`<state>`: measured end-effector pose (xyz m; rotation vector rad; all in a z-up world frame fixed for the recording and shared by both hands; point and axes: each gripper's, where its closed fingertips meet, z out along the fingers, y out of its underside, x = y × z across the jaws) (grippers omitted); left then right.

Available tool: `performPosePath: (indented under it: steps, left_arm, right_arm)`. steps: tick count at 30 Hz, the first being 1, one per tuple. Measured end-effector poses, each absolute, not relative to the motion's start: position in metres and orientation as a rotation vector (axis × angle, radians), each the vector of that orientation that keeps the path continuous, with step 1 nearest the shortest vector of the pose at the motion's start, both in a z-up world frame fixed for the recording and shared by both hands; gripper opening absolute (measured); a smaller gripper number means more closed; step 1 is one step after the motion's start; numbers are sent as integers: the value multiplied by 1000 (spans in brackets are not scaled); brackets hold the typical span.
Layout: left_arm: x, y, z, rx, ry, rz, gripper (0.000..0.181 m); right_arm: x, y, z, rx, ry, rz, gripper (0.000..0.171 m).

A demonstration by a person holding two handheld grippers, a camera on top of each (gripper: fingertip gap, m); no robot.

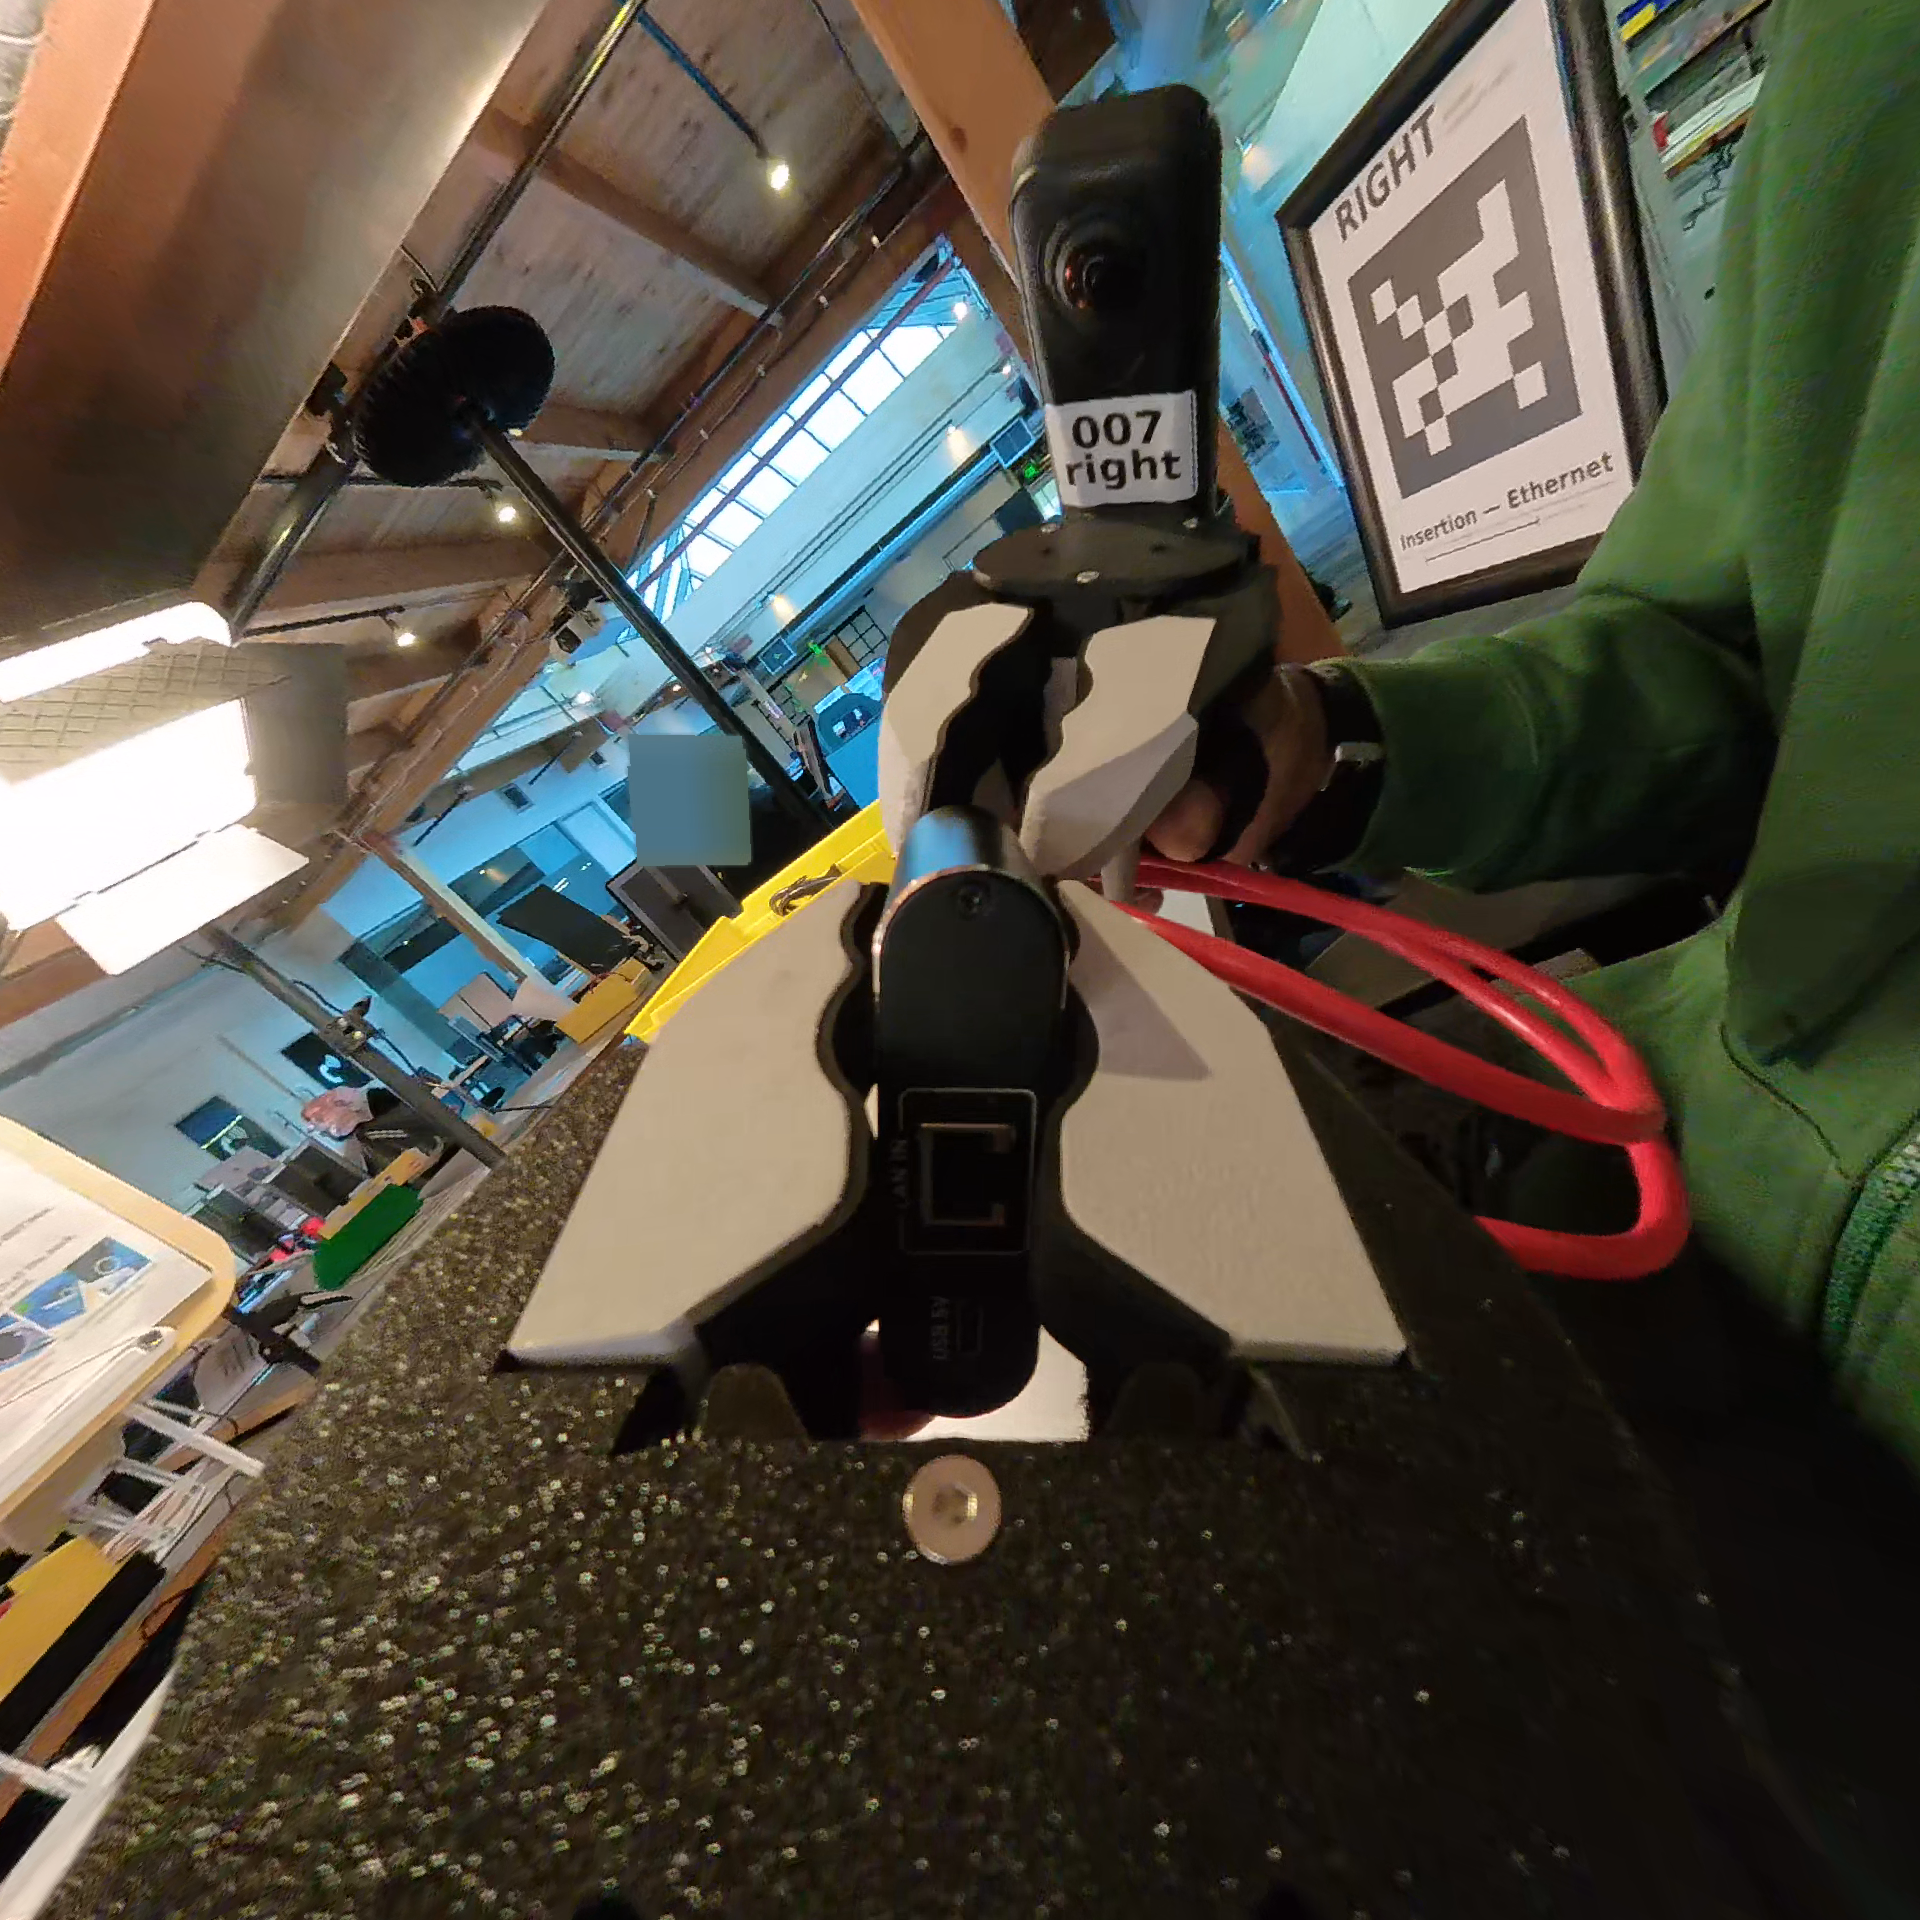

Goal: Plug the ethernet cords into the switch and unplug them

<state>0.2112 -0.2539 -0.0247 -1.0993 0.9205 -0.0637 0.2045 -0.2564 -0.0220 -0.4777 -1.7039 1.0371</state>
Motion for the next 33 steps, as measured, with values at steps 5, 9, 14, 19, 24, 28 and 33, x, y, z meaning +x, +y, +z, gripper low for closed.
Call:
performPosePath:
  steps: [5, 9, 14, 19, 24, 28, 33]
  left_arm:
    - [218, -262, -33, -1103, 988, -159, 30]
    - [218, -257, -34, -1118, 970, -144, 30]
    - [206, -243, -31, -1144, 909, 8, 30]
    - [211, -246, -33, -1123, 921, -48, 30]
    - [209, -243, -29, -1110, 895, -15, 30]
    - [204, -240, -27, -1125, 888, 80, 31]
    - [202, -239, -27, -1133, 872, 56, 30]
  right_arm:
    - [210, -264, -29, -409, -1769, 1064, 15]
    - [211, -260, -31, -407, -1775, 1096, 14]
    - [201, -245, -29, -500, -1713, 1032, 15]
    - [205, -248, -30, -450, -1744, 1029, 15]
    - [203, -245, -28, -509, -1721, 1135, 14]
    - [199, -242, -27, -528, -1680, 1142, 15]
    - [197, -240, -25, -497, -1629, 1036, 16]
